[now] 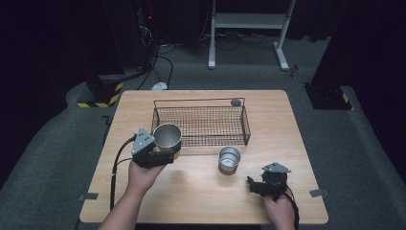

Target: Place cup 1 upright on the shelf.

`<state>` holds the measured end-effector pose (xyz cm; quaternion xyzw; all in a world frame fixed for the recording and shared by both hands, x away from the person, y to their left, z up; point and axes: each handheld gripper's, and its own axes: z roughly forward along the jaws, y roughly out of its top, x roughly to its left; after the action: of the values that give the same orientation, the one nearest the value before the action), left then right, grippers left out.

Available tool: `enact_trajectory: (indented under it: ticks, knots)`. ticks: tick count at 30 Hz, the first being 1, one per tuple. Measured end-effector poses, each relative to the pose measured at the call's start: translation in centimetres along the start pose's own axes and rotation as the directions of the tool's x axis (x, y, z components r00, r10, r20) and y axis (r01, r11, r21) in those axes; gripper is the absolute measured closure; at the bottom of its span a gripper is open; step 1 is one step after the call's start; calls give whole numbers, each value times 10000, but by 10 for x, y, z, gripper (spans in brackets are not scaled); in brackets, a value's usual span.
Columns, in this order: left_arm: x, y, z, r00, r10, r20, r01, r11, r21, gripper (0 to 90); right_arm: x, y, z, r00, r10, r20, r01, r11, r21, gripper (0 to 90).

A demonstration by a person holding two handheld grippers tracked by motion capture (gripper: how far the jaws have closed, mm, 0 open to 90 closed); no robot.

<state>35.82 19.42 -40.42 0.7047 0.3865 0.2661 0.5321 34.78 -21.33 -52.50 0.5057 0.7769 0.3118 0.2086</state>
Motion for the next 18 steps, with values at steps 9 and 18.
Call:
enact_trajectory:
  ticks: [9,18]
  knots:
    - [5,5,9,9998,-179,-69,179,9998,47,134,0,0,0,10000,-36,-13,36,10000,-3,87]
    - [10,13,17,9995,-252,-178,251,9997,-58,134,0,0,0,10000,-53,-7,53,10000,-14,87]
